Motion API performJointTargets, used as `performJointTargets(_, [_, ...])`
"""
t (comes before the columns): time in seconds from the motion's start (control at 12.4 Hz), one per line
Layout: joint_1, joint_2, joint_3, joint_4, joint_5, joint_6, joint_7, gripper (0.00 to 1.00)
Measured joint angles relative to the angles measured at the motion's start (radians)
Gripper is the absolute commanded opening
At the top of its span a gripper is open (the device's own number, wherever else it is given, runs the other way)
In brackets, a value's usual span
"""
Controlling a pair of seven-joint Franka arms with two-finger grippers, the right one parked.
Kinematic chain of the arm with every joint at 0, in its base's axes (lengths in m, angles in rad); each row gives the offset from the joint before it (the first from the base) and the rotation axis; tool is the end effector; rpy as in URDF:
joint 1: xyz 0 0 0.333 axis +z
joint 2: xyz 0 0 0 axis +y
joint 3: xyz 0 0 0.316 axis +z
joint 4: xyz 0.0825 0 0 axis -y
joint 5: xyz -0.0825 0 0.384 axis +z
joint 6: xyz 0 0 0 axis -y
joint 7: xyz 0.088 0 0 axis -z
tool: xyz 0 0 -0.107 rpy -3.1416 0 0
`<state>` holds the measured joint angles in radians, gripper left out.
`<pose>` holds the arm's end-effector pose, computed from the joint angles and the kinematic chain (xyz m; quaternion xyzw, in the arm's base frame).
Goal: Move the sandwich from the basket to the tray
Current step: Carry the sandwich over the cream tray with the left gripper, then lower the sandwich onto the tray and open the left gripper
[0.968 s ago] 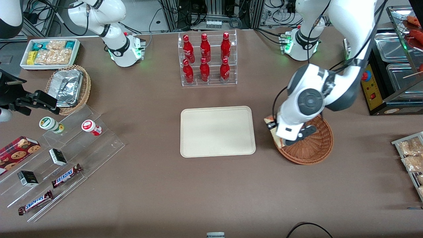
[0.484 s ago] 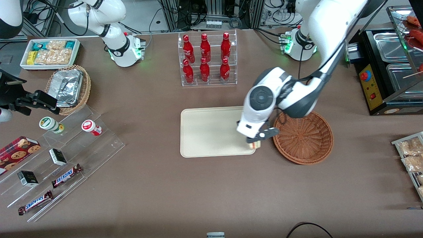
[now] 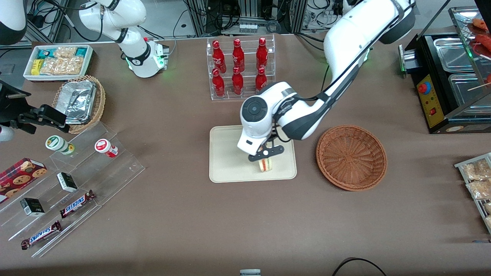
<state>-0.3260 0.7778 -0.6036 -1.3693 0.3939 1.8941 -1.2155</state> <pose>0.5180 -0.4926 0.2988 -0.9901 -0.1251 0.0511 0.0379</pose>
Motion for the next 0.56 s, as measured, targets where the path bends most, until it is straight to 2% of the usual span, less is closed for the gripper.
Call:
performJointTargets(0.24, [-0.027, 0.067, 0.000, 0.047, 0.000, 0.000, -0.002, 0.11])
performJointTargets(0.56, [-0.043, 0.091, 0.000, 0.060, 0.000, 0.026, -0.003, 0.13])
